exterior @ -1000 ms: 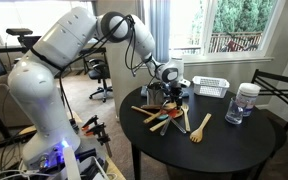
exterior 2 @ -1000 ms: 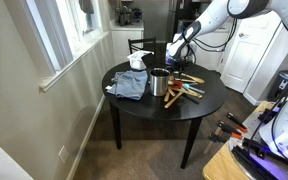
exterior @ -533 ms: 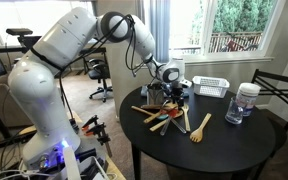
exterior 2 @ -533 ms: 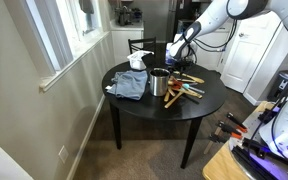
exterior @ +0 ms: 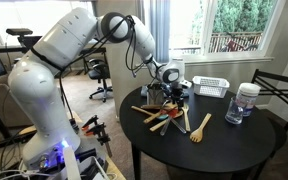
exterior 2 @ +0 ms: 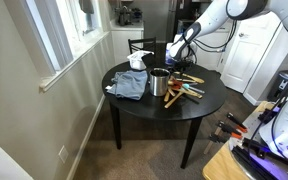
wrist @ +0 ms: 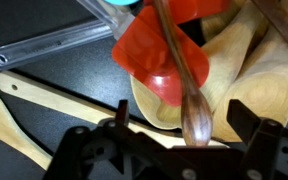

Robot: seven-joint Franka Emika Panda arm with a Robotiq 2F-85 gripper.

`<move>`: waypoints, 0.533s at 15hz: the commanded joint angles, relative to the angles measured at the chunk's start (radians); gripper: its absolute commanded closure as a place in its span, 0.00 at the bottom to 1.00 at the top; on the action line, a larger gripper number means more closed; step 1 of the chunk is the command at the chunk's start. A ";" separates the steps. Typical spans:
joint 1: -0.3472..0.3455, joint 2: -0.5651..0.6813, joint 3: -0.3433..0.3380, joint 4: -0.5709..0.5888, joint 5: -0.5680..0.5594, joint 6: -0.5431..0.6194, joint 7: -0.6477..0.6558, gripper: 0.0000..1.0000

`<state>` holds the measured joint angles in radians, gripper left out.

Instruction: Put the wooden spoon inside the tin can

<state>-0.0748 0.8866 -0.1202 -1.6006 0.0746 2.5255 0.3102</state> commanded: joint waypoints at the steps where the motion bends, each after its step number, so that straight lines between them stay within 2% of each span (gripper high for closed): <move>1: 0.004 0.016 -0.012 -0.005 0.012 0.041 0.001 0.00; 8: -0.009 0.047 -0.005 -0.011 0.026 0.124 -0.009 0.00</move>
<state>-0.0774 0.9291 -0.1298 -1.6007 0.0754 2.6049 0.3110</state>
